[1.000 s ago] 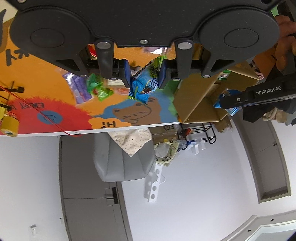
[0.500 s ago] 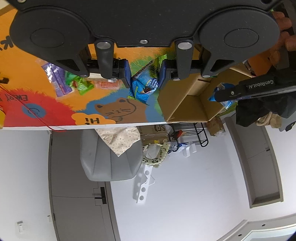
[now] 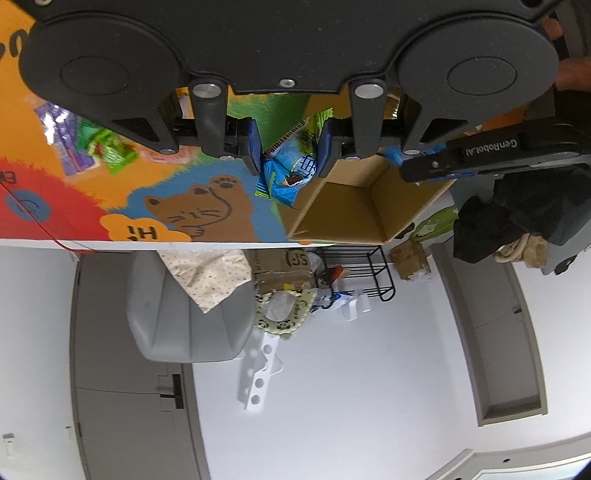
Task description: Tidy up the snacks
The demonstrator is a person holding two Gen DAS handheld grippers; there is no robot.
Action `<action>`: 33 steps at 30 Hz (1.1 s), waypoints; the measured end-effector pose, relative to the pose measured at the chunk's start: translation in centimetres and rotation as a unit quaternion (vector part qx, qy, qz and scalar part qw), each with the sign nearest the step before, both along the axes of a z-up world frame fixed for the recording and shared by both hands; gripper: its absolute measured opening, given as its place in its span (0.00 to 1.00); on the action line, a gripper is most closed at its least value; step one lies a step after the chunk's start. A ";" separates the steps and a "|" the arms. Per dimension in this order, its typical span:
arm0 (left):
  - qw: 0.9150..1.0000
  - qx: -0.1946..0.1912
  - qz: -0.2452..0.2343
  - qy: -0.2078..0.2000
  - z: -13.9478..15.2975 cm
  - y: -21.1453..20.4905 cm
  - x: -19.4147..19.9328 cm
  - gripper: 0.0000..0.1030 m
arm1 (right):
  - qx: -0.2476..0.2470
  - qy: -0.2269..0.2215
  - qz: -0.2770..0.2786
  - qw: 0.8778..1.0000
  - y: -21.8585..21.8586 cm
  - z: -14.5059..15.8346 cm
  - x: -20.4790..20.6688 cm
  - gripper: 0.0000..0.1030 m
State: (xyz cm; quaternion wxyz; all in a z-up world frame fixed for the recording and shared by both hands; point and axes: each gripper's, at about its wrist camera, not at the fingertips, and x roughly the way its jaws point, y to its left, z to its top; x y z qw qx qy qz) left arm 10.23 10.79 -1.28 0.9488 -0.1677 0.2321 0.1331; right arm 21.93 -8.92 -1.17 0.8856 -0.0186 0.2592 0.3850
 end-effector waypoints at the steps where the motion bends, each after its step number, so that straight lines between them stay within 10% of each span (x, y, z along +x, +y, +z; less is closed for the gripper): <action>1: 1.000 0.000 0.003 -0.002 0.0 0.4 -0.2 0.35 | 0.000 -0.001 0.003 1.000 0.3 0.1 -0.1 0.28; 15: 0.998 0.000 0.053 -0.016 0.6 3.1 -2.5 0.59 | 0.004 0.004 0.055 0.998 5.4 1.0 -1.4 0.31; 20: 0.998 -0.002 0.058 -0.019 0.7 3.4 -2.7 0.72 | 0.009 0.002 0.046 0.999 5.0 1.1 -1.3 0.54; 33: 0.999 0.010 0.040 -0.012 0.5 1.3 -1.7 0.85 | 0.009 0.016 -0.006 1.000 0.5 0.3 -0.6 0.74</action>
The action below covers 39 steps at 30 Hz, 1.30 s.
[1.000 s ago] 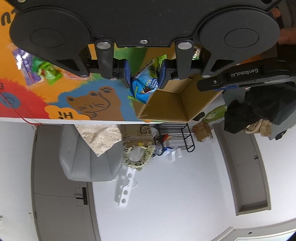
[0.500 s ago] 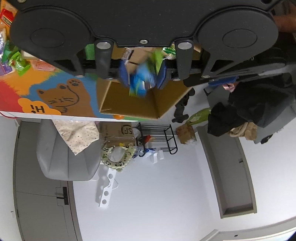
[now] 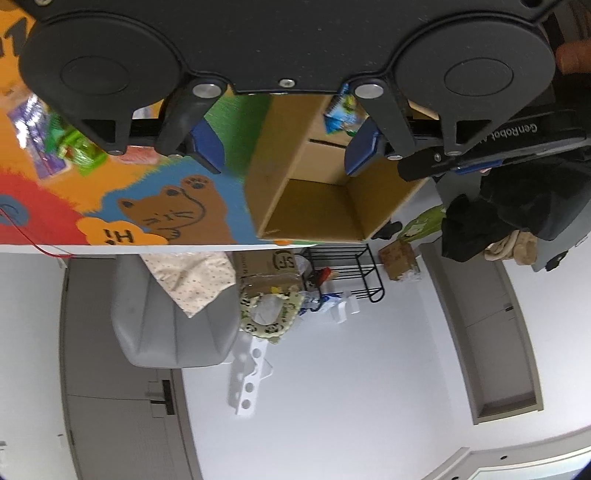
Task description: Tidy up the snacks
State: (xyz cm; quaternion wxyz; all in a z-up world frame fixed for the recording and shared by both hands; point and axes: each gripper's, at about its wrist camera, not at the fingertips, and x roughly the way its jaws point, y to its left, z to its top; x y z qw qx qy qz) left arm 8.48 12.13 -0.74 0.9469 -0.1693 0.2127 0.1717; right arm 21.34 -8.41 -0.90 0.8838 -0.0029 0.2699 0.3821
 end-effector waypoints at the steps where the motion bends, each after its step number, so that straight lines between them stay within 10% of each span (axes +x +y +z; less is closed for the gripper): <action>1: 1.000 0.001 -0.002 0.001 -0.1 -0.4 0.2 0.86 | -0.001 0.000 -0.005 1.000 -0.5 -0.1 0.0 0.76; 39: 0.991 0.046 -0.127 0.004 0.0 -14.1 3.2 0.88 | 0.022 0.036 -0.132 0.990 -16.5 -3.0 1.3 0.90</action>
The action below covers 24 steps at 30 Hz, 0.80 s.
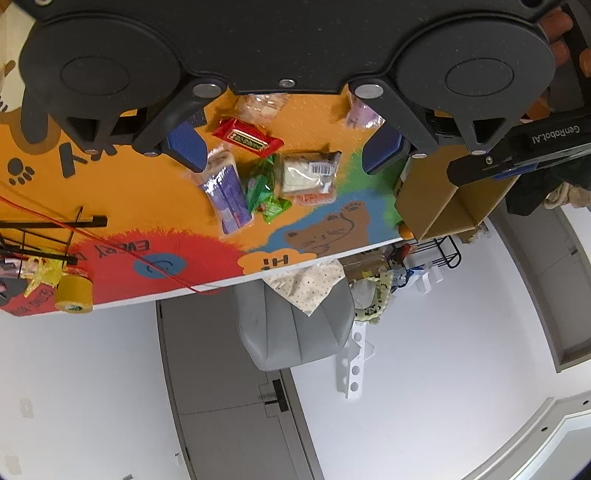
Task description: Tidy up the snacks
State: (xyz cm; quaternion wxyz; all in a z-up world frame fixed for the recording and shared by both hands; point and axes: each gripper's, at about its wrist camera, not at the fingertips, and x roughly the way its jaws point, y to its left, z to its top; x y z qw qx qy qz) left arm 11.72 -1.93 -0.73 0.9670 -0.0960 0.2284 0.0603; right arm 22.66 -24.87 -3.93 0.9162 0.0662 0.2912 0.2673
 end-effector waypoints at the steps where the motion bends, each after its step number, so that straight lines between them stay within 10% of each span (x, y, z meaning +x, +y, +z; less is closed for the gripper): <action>1: 1.000 0.000 -0.003 0.002 -0.1 -0.2 0.0 0.87 | -0.001 0.004 0.001 1.000 0.0 -0.2 0.1 0.89; 24: 0.998 0.005 -0.022 0.060 -5.5 -2.6 3.0 0.73 | -0.058 0.052 -0.005 0.997 1.9 -5.8 1.6 0.80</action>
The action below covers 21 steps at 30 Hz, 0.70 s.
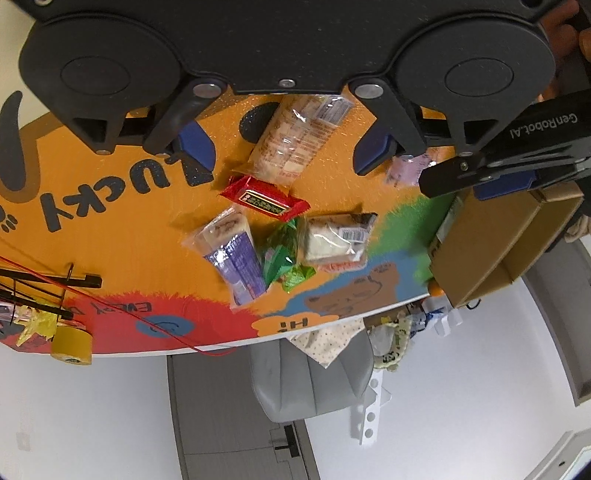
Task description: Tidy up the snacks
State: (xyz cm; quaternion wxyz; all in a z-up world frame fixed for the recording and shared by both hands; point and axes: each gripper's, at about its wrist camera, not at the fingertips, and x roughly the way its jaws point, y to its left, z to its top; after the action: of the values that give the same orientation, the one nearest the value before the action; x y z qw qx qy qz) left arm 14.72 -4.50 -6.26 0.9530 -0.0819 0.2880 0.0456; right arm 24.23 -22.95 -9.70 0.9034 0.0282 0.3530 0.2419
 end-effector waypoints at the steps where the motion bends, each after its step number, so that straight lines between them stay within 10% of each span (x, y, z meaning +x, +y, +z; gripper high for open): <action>1: 1.000 -0.001 0.001 0.003 -0.2 0.1 0.2 0.73 | -0.001 0.003 0.000 1.000 0.1 -0.2 0.1 0.80; 21: 0.998 0.015 0.018 0.056 -3.7 -0.3 3.5 0.74 | -0.038 0.018 -0.024 0.999 -1.7 -1.6 1.4 0.76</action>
State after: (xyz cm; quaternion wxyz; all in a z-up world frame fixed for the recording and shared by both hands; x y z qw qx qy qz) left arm 18.25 -4.75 -9.99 0.9355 -0.0699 0.3389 0.0719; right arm 25.63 -24.63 -11.31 0.9027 0.0066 0.3778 0.2060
